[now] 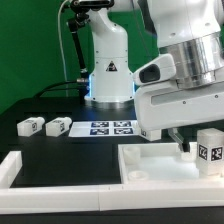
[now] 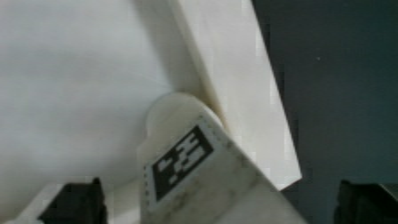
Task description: Assemble square table
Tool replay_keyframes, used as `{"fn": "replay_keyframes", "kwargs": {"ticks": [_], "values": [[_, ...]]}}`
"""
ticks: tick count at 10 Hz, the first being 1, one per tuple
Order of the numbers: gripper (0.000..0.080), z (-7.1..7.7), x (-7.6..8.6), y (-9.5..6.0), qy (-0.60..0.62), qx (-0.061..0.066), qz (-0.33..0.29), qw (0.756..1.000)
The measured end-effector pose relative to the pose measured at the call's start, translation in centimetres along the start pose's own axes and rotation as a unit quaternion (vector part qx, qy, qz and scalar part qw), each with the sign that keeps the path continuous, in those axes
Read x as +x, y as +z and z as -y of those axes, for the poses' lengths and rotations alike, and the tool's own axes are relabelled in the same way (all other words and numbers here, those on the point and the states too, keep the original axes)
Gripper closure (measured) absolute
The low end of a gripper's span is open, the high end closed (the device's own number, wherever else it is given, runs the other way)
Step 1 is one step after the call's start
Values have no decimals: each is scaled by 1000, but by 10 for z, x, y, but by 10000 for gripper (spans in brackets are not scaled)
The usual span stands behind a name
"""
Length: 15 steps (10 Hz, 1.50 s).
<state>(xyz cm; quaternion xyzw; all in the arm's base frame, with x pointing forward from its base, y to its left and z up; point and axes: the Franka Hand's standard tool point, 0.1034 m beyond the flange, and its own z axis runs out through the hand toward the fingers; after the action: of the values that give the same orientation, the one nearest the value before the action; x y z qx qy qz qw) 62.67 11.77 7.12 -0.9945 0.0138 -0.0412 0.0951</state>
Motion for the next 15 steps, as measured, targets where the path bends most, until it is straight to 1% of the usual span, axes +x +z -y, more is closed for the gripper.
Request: {"fn": "replay_keyframes", "kwargs": {"ticks": [1,2,3,4,5,6,7,10,11,13,14,15], "values": [[151,3,0,-1,-81,-12,0,997],[151,2,0,-1,-112,-13,2,994],[151,2,0,-1,-107,-12,2,994],[266,2,-1,0,-93,-12,2,996],[426,2,-1,0,-96,-12,2,995],[426,1,0,0,-78,-12,2,997],[506,0,0,0,-30,-13,1,999],[506,-1,0,0,95,-12,-1,995],[506,-1,0,0,181,-14,-2,983],[506,0,-2,1,325,-20,2,945],[506,4,-4,3,443,-8,7,896],[506,3,-3,3,504,7,15,864]]}}
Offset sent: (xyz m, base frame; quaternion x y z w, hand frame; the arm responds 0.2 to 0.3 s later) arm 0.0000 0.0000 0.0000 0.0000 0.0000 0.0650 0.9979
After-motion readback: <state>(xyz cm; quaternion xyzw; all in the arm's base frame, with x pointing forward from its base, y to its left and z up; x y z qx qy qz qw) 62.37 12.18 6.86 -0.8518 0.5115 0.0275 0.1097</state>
